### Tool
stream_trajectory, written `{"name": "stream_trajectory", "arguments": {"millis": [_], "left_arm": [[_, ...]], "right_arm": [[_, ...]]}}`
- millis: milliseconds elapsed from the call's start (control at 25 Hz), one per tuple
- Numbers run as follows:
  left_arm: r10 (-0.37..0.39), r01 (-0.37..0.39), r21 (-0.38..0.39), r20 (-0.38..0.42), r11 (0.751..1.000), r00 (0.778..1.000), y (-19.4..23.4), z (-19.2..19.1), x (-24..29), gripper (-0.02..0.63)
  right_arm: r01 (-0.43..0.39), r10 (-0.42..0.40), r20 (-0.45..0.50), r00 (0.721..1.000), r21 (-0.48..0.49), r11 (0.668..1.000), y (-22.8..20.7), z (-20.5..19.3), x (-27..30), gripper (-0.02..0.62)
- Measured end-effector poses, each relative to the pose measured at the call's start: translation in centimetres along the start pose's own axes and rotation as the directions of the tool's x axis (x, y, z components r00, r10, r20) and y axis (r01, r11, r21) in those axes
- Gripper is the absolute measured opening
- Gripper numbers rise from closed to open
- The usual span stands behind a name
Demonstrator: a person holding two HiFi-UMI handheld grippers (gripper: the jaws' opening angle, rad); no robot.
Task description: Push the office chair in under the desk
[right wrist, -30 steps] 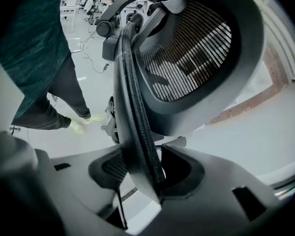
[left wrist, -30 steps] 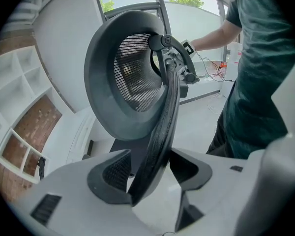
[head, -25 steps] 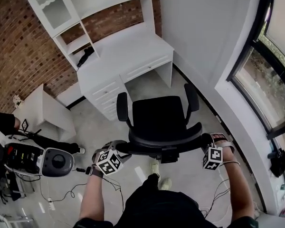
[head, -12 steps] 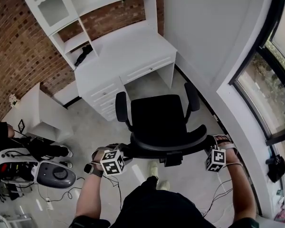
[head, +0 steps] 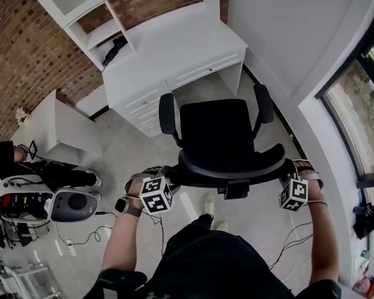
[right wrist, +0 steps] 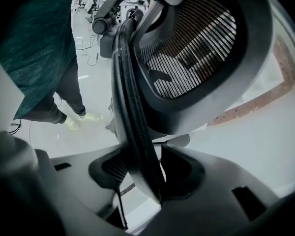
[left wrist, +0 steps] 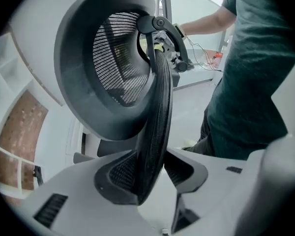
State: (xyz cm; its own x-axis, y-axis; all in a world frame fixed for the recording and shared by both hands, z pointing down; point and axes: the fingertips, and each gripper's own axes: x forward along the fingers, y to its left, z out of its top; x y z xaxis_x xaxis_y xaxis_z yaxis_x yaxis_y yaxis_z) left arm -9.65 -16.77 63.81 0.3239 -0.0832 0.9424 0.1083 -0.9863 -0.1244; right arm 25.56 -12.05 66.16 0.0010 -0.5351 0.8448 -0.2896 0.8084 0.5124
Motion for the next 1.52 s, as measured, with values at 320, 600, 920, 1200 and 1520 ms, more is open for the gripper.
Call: {"name": "stream_trajectory", "arguments": {"millis": [320, 600, 920, 1200, 1520], "left_arm": [[-0.089, 0.090, 0.017, -0.029, 0.996, 0.996, 3.6, 0.2, 0.3, 0.158], [-0.061, 0.061, 0.000, -0.021, 0.998, 0.998, 6.3, 1.3, 1.0, 0.155], [-0.038, 0.037, -0.046, -0.019, 0.998, 0.999, 8.3, 3.5, 2.1, 0.155], [0.005, -0.008, -0.117, -0.026, 0.993, 1.000, 9.7, 7.2, 3.9, 0.160], [0.038, -0.041, -0.213, -0.017, 0.976, 0.999, 11.3, 11.6, 6.0, 0.164]], "right_arm": [[-0.015, 0.014, -0.009, 1.000, -0.010, 1.000, -3.9, 0.2, 2.4, 0.176], [-0.040, 0.039, -0.044, 0.998, -0.033, 0.999, -7.1, -1.0, 4.6, 0.176], [-0.073, 0.070, -0.038, 0.997, -0.080, 0.994, -10.8, -3.0, 7.1, 0.176], [-0.091, 0.095, 0.020, 0.995, -0.147, 0.985, -14.9, -4.9, 8.8, 0.176], [-0.097, 0.107, 0.031, 0.994, -0.228, 0.969, -19.7, -9.0, 12.0, 0.176]]}}
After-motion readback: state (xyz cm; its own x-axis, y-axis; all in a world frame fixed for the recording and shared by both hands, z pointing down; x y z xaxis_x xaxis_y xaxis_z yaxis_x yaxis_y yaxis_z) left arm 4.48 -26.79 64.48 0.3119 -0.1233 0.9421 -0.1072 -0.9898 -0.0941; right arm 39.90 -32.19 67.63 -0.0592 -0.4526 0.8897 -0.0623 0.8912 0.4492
